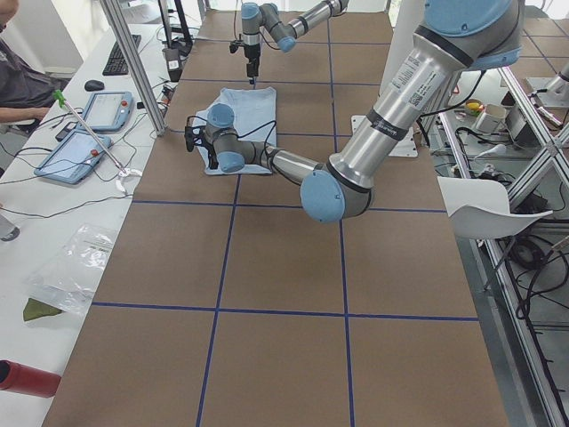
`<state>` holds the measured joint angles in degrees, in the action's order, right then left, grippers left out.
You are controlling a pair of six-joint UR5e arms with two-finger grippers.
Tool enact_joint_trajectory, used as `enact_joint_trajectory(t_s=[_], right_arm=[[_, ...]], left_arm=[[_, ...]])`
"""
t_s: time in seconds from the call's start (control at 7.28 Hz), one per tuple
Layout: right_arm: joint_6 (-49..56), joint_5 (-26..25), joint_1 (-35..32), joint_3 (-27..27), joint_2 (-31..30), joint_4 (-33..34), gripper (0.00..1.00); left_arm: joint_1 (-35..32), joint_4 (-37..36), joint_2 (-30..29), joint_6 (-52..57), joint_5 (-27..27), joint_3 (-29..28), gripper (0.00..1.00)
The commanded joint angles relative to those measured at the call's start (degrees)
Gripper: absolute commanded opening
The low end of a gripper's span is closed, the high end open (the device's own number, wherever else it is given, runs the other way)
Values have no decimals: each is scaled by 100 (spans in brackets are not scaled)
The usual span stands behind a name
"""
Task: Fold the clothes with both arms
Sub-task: 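Lower the right gripper to the folded shirt's side edge and grasp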
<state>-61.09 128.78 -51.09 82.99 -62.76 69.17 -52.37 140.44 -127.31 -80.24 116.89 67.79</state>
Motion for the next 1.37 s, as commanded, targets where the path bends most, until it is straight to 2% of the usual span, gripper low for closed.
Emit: enact_joint_trajectory(t_s=[0.0, 0.55, 0.69, 0.82, 1.1, 1.24], right_arm=[[-17, -63, 264, 87, -210, 8, 99], [-43, -125, 389, 51, -183, 8, 66], [-43, -117, 389, 51, -193, 17, 51], [-43, -125, 389, 60, -201, 17, 24], [-43, -117, 389, 95, -228, 17, 5], [-52, -125, 380, 121, -245, 26, 0]], left_arm=[[8, -7, 22, -88, 0, 68, 100], [8, 1, 74, -89, 0, 94, 100], [8, 1, 83, -89, 0, 94, 100], [8, 10, 92, -80, 0, 94, 100], [8, 19, 92, -80, -9, 94, 100], [8, 10, 84, -89, -9, 94, 100]])
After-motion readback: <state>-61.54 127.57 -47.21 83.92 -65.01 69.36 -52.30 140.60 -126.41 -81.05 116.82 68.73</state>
